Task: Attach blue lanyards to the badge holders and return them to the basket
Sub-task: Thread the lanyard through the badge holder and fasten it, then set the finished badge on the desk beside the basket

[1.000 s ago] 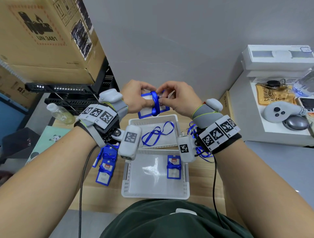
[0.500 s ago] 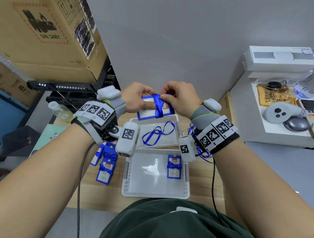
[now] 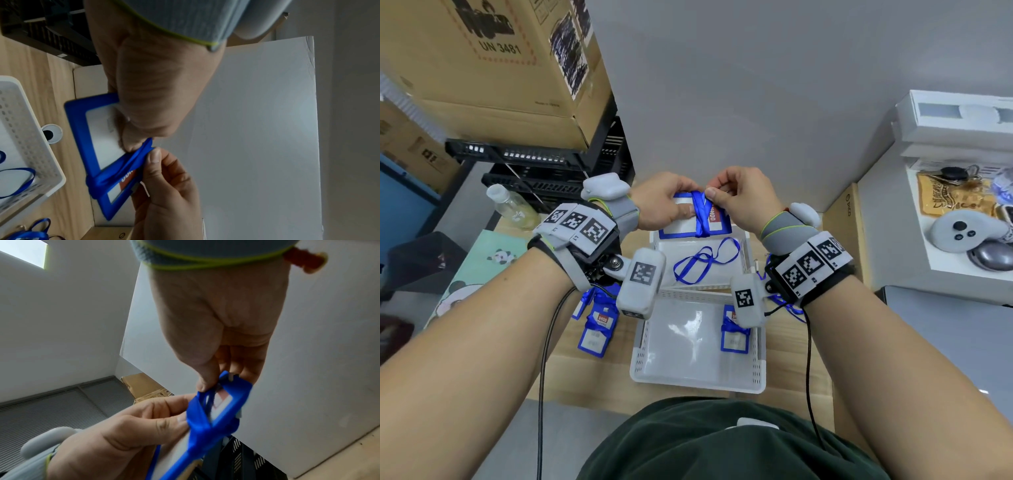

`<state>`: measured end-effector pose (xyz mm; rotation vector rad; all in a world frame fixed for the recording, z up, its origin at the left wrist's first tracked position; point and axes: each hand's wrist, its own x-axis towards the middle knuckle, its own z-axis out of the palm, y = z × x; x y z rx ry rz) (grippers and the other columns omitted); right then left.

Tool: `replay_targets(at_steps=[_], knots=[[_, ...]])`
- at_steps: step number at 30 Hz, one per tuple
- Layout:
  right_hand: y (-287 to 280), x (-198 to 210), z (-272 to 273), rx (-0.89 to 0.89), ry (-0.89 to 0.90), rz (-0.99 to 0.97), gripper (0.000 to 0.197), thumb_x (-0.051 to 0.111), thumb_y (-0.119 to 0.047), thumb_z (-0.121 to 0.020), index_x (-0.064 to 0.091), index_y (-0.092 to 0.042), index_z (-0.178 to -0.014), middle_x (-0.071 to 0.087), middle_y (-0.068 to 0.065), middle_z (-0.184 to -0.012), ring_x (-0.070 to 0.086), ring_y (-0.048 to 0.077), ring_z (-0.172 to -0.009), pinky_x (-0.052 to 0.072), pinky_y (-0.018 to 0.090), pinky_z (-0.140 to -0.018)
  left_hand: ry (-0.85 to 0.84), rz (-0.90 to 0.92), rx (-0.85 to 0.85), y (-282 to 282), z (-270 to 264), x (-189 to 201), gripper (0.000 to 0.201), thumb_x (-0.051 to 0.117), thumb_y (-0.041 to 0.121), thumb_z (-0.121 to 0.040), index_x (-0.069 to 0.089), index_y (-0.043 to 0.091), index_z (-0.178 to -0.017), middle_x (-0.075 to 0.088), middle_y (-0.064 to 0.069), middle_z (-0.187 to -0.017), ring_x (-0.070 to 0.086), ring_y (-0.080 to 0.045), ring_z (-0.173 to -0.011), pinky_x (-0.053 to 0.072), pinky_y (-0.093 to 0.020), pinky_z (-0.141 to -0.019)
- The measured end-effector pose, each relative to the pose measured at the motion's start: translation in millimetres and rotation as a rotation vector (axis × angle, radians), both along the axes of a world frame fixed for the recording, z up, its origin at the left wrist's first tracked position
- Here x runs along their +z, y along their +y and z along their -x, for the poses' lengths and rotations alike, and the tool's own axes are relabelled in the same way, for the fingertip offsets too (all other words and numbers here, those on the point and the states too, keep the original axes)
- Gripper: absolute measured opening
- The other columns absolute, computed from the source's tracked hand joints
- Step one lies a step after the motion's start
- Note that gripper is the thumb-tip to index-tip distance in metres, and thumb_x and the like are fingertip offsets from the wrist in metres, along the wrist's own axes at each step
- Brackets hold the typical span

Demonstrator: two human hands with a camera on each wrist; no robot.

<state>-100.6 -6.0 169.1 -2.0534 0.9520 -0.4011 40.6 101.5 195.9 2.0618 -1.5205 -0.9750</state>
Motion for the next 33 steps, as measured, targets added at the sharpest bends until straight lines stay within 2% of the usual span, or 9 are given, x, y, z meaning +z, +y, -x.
replay_targets(at_steps=[3,7,10,12,15,20,23,27,33], knots=[[3.4,-7.3,-8.6,-0.011,-0.027,-0.061,0.014,0.072,-0.025,-0.085,0.061,-0.029,-0.076,0.065,-0.008,-0.075,0.059,0.012,-0.070,0.055,0.038,-0.079,0.018,-0.011,0.091,10.4,-7.7,-13.6,0.037,0.056,0.012,-0.090,0.059,0.020,-0.126,0.069,-0.003,-0.111,0.065,-0.021,-0.099,0.052,-0.041,-0.091],[15.2,-20.9,-21.6,-0.038,-0.098,-0.295,0.027,0.073,-0.029,-0.085,0.058,-0.020,-0.105,0.067,0.001,-0.089,0.068,0.020,-0.081,0.060,0.041,-0.075,0.120,0.055,0.288,31.4,-20.7,-32.8,0.048,0.050,0.018,-0.079,0.056,0.023,-0.126,0.069,-0.003,-0.109,0.065,-0.022,-0.098,0.053,-0.046,-0.089],[33.7,-33.3,-36.3,-0.044,-0.063,-0.490,0.028,0.068,-0.020,-0.091,0.056,-0.007,-0.113,0.066,0.011,-0.093,0.065,0.024,-0.071,0.060,0.040,-0.072,0.220,0.104,0.420,51.6,-36.9,-49.1,0.044,0.050,0.008,-0.082,0.056,0.021,-0.123,0.067,-0.004,-0.111,0.064,-0.022,-0.101,0.052,-0.047,-0.091],[47.9,-44.3,-51.4,-0.023,-0.040,-0.542,0.020,0.062,-0.013,-0.094,0.059,0.000,-0.110,0.067,0.014,-0.087,0.064,0.022,-0.063,0.060,0.034,-0.068,0.278,0.129,0.483,67.8,-51.0,-62.2,0.046,0.047,-0.004,-0.083,0.056,0.025,-0.116,0.066,0.000,-0.111,0.063,-0.019,-0.102,0.051,-0.044,-0.093],[62.2,-59.3,-69.1,-0.013,-0.031,-0.563,0.016,0.058,-0.008,-0.096,0.061,0.005,-0.105,0.067,0.014,-0.078,0.064,0.018,-0.060,0.060,0.027,-0.064,0.238,0.106,0.508,88.7,-63.3,-80.4,0.048,0.049,-0.003,-0.081,0.056,0.022,-0.121,0.066,0.001,-0.109,0.064,-0.018,-0.101,0.053,-0.038,-0.088],[104.6,-96.8,-119.9,0.094,0.069,-0.567,0.019,0.054,-0.009,-0.098,0.064,-0.006,-0.081,0.066,0.013,-0.072,0.062,0.026,-0.064,0.060,0.045,-0.079,-0.019,-0.011,0.551,147.2,-96.9,-118.8,0.050,0.057,0.007,-0.082,0.056,0.023,-0.130,0.064,0.006,-0.110,0.059,-0.016,-0.095,0.043,-0.023,-0.082],[125.6,-123.6,-140.9,0.131,0.137,-0.533,0.020,0.060,-0.014,-0.094,0.070,-0.013,-0.077,0.071,0.016,-0.075,0.066,0.024,-0.066,0.059,0.048,-0.081,-0.053,-0.062,0.546,174.0,-114.2,-138.6,0.053,0.060,0.006,-0.080,0.057,0.022,-0.130,0.066,-0.002,-0.117,0.060,-0.020,-0.098,0.043,-0.024,-0.083],[152.3,-154.5,-161.6,0.150,0.209,-0.506,0.017,0.065,-0.018,-0.092,0.072,-0.011,-0.078,0.073,0.014,-0.077,0.068,0.021,-0.067,0.060,0.045,-0.080,-0.030,-0.133,0.588,199.6,-127.8,-165.6,0.057,0.060,0.000,-0.078,0.057,0.023,-0.130,0.065,-0.006,-0.110,0.057,-0.017,-0.084,0.043,-0.022,-0.076],[180.3,-189.0,-182.2,0.242,0.364,-0.444,0.015,0.063,-0.015,-0.092,0.071,-0.010,-0.080,0.075,0.010,-0.080,0.074,0.022,-0.078,0.059,0.036,-0.083,0.026,-0.253,0.584,224.0,-142.3,-209.8,0.063,0.064,0.001,-0.075,0.052,0.021,-0.133,0.065,-0.007,-0.116,0.065,-0.027,-0.097,0.053,-0.034,-0.084]])
